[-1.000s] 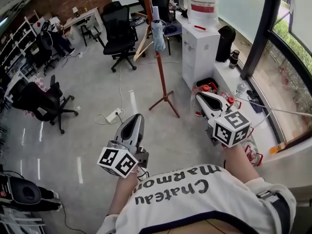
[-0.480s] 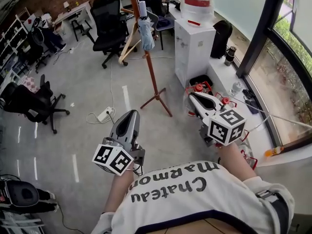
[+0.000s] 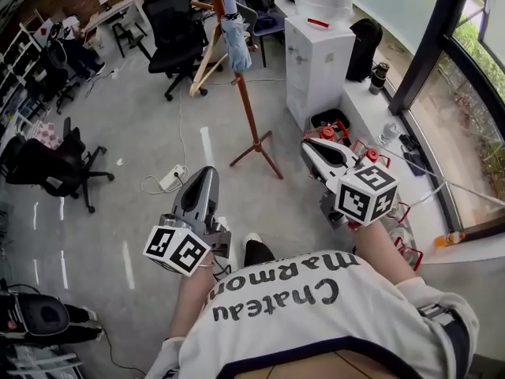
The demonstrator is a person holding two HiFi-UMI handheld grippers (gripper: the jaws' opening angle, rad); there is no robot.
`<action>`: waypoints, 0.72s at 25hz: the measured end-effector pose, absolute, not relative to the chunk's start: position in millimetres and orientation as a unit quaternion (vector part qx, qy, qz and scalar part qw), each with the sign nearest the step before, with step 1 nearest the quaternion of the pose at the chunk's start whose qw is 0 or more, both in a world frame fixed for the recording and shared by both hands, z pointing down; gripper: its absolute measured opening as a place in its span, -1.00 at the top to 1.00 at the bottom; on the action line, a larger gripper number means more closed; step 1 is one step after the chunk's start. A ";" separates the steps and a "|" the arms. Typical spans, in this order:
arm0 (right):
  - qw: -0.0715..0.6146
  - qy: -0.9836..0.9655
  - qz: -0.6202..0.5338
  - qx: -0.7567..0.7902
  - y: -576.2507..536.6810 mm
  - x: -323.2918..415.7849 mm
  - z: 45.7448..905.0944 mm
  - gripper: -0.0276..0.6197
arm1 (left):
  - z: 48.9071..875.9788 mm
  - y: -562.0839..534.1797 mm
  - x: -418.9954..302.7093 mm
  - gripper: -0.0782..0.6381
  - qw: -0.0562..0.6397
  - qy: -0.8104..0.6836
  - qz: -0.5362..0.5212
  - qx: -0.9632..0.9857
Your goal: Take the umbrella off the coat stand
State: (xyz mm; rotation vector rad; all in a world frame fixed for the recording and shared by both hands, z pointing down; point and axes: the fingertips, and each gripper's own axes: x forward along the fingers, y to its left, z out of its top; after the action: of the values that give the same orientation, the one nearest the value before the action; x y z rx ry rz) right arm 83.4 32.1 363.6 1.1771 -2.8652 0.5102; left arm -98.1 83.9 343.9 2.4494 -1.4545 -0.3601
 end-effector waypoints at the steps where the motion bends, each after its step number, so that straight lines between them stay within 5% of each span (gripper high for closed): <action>1: 0.001 -0.911 0.163 0.378 25.7 80.8 363.6 0.79 | 343.6 74.3 -99.7 0.71 0.135 -0.497 -0.126 0.848; 18: -0.029 -0.900 0.152 0.407 -104.1 -16.1 328.8 0.79 | 299.0 -68.9 -188.1 0.71 0.106 -0.444 -0.130 0.880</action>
State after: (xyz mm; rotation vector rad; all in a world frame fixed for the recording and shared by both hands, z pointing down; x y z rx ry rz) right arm -16.1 -104.1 328.8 1.3025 -2.8824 0.4875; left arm -188.1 -68.9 299.0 2.5925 -1.3087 -0.3843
